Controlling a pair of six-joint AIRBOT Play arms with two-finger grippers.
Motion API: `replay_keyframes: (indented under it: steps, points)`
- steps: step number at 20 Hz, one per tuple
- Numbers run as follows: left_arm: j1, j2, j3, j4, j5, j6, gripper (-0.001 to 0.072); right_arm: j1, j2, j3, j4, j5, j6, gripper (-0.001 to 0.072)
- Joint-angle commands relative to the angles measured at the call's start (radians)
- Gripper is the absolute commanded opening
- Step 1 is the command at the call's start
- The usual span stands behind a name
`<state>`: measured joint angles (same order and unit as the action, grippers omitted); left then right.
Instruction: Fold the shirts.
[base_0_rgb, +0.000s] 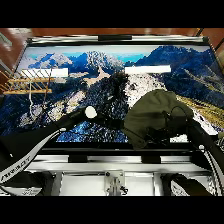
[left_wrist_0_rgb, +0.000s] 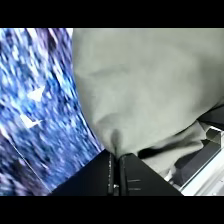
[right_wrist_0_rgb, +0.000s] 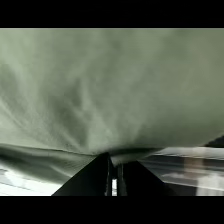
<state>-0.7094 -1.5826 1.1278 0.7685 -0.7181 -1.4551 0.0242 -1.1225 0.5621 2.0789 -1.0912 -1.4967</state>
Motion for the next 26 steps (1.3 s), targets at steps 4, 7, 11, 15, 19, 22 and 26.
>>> replay_keyframes:
  steps: [4,7,11,15,19,22,26]
  points:
    - [0.105,0.151,0.019,0.115,-0.011,0.063,0.0034,0.021,0.174,0.245,-0.071,-0.128,-0.171,0.0067]
    - [0.13,0.311,0.154,0.115,-0.063,0.252,0.0034,0.021,0.288,0.515,0.045,-0.139,-0.258,0.0067]
    - [0.13,0.518,0.482,0.115,-0.034,0.319,0.0034,0.021,0.328,0.903,0.18,-0.054,-0.214,0.0067]
    - [0.13,0.622,0.705,0.115,-0.032,0.317,0.0034,0.021,0.329,1.069,0.254,-0.054,-0.031,0.0067]
    - [0.13,0.645,0.708,0.265,-0.178,0.204,0.0035,0.021,0.302,1.071,0.234,-0.232,0.04,0.0067]
    - [0.13,0.597,0.653,0.466,-0.332,0.059,0.0035,0.04,0.222,1.054,0.222,-0.384,0.046,0.0067]
    - [0.131,0.483,0.542,0.57,-0.363,0.044,0.0035,0.158,0.08,0.943,0.075,-0.338,0.045,0.0068]
